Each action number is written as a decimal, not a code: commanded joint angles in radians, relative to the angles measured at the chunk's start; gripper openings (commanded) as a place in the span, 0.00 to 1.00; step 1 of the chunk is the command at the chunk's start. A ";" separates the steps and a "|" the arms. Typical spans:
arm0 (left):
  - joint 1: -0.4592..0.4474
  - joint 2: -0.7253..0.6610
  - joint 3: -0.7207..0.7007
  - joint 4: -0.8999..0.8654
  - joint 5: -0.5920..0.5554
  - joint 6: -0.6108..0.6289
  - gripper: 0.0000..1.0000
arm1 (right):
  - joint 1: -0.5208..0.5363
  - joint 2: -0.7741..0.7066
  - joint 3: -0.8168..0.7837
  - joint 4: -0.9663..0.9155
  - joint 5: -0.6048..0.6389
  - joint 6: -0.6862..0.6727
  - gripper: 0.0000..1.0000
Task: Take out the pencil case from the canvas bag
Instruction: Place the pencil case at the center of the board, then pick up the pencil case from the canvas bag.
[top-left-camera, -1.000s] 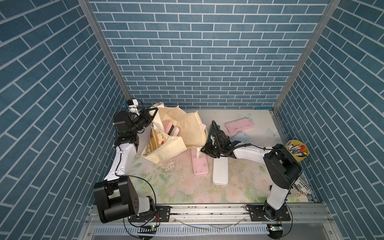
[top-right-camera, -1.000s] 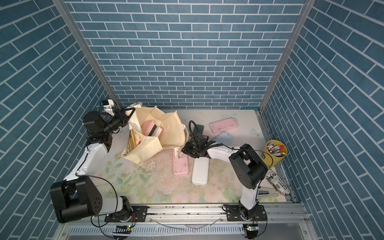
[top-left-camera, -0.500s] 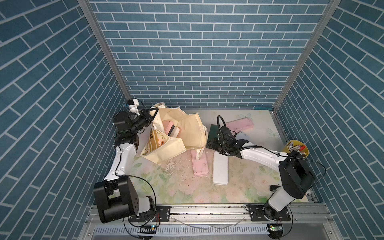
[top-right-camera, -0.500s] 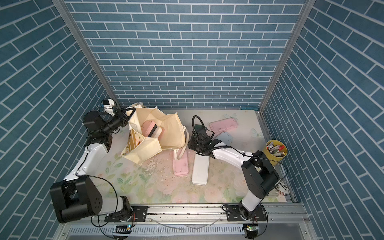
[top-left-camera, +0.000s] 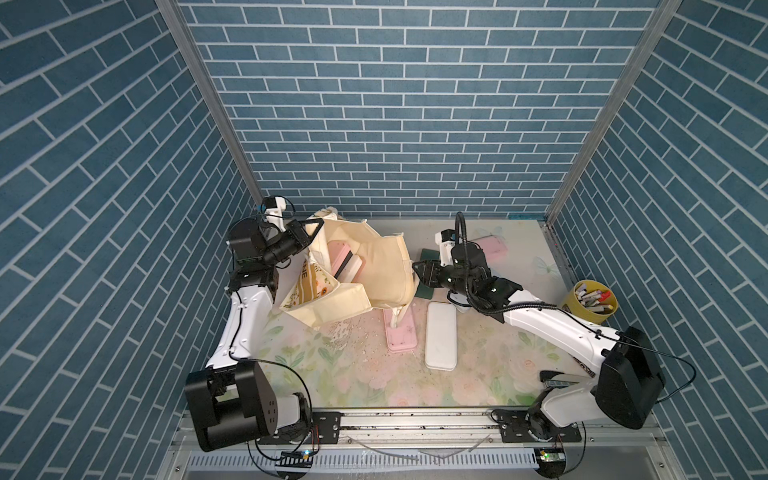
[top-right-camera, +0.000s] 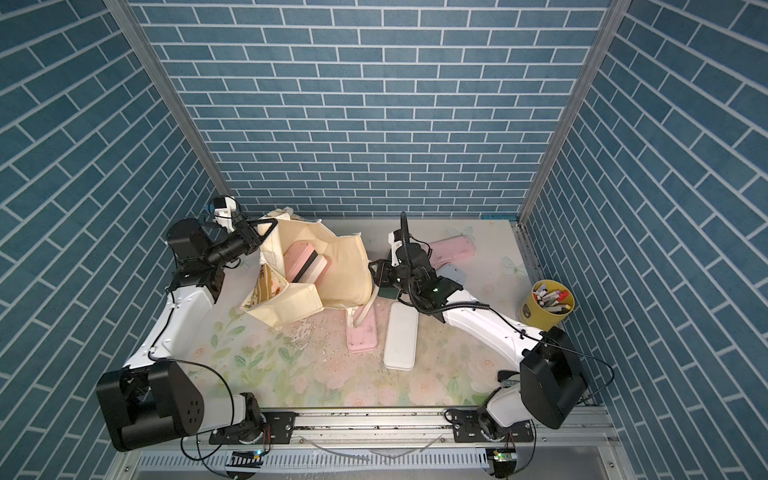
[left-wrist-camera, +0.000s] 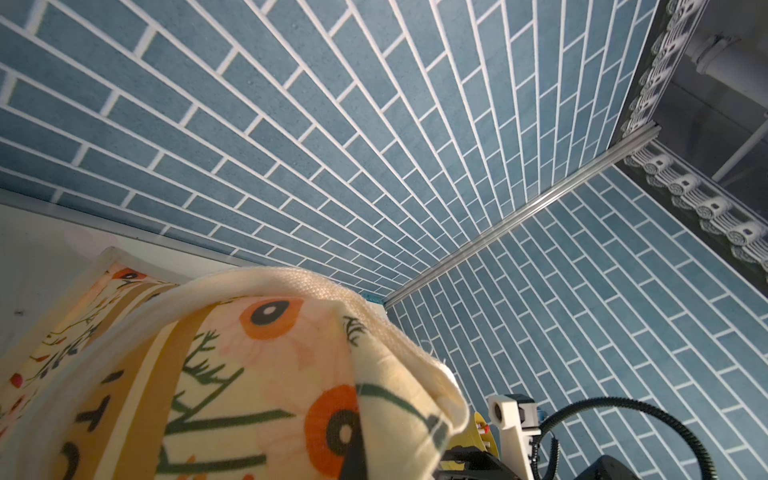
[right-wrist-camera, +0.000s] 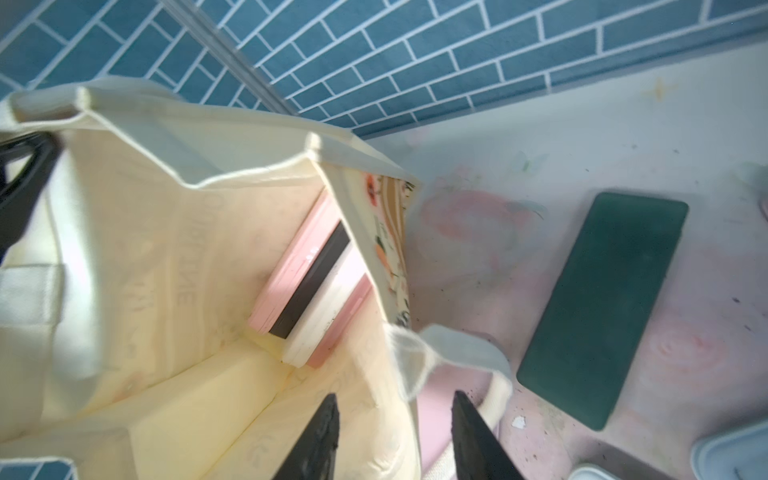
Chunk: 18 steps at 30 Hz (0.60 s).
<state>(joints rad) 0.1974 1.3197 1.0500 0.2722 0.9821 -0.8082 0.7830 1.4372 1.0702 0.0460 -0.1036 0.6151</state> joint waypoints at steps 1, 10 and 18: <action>-0.024 -0.061 0.062 0.062 0.071 0.083 0.00 | 0.045 -0.008 0.031 0.019 -0.078 -0.203 0.44; -0.077 -0.086 0.062 0.013 0.095 0.178 0.01 | 0.167 0.095 0.156 -0.028 -0.177 -0.328 0.43; -0.088 -0.116 0.033 0.111 0.127 0.157 0.03 | 0.241 0.209 0.269 -0.073 -0.076 -0.313 0.44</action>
<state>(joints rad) 0.1162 1.2659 1.0523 0.2062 1.0683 -0.6640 1.0080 1.6093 1.2694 0.0097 -0.2382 0.3386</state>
